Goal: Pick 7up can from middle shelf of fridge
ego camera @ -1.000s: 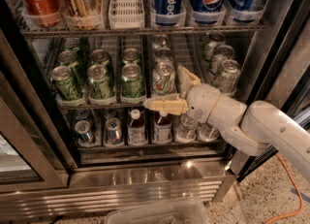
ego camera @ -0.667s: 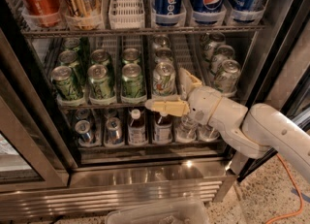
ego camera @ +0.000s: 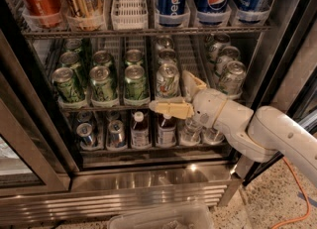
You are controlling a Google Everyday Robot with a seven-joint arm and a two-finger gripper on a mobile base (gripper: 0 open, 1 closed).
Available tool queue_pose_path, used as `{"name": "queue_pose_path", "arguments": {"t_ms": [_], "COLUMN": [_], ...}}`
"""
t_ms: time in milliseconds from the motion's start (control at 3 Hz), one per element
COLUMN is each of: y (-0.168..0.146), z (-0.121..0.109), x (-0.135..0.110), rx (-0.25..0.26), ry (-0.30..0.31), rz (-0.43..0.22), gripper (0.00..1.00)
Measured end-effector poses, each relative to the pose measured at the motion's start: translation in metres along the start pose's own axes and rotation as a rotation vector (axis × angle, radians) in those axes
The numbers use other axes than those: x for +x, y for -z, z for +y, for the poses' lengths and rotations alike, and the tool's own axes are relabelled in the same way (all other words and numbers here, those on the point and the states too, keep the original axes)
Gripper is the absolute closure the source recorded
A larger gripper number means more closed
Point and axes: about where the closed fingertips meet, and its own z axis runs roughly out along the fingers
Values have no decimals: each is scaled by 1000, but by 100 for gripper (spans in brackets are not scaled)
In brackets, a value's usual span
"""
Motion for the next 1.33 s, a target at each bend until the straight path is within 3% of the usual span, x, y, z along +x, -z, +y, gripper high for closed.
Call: {"name": "queue_pose_path", "arguments": {"t_ms": [1333], "y": [6], "z": [-4], "x": [14], "rx": [17], "ry": [1], "rz": [50], "gripper": [9]}}
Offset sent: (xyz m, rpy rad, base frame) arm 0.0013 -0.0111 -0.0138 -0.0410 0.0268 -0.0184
